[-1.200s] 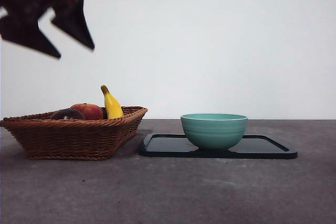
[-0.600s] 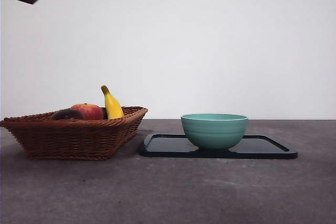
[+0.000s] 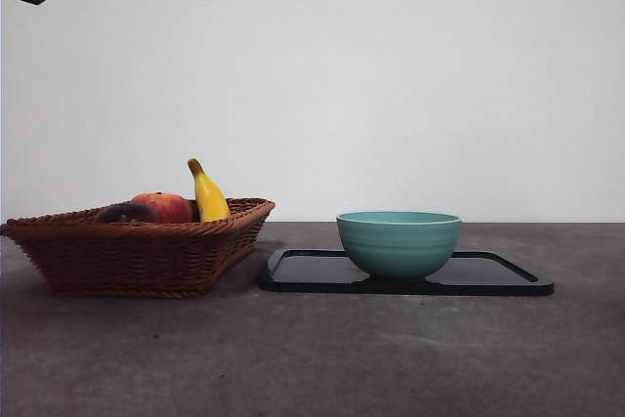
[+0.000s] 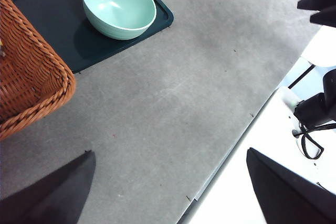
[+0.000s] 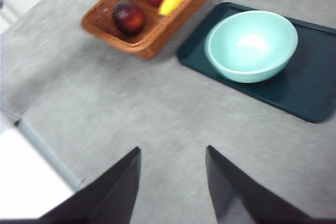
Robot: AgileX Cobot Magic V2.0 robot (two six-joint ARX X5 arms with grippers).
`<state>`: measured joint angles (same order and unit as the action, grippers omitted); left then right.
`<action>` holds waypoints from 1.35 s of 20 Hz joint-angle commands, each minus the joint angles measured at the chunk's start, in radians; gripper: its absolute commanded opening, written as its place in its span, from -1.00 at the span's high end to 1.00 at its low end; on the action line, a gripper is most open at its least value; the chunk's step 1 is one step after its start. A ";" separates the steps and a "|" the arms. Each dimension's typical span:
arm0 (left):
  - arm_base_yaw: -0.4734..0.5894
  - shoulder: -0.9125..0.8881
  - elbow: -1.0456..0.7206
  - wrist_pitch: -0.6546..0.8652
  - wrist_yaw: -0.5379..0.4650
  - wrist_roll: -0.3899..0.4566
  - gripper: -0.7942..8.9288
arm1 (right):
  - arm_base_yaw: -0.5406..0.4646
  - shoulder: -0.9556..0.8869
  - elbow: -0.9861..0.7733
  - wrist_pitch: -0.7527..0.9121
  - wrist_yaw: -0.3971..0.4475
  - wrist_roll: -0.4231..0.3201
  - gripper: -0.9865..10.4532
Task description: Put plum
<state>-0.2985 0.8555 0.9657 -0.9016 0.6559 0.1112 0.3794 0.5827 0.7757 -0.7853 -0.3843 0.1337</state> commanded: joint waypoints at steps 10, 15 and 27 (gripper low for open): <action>-0.003 0.006 0.011 0.005 0.005 0.012 -0.11 | -0.058 0.547 0.275 0.149 0.072 0.133 0.46; -0.003 0.006 0.011 0.005 0.005 0.018 -0.11 | -0.083 0.832 0.445 0.147 0.097 0.088 0.45; -0.003 0.006 0.011 0.005 0.005 0.019 -0.11 | -0.088 1.209 0.547 0.236 0.106 0.064 0.45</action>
<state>-0.2985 0.8555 0.9657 -0.9016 0.6559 0.1150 0.2871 1.7729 1.2991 -0.5568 -0.2821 0.2089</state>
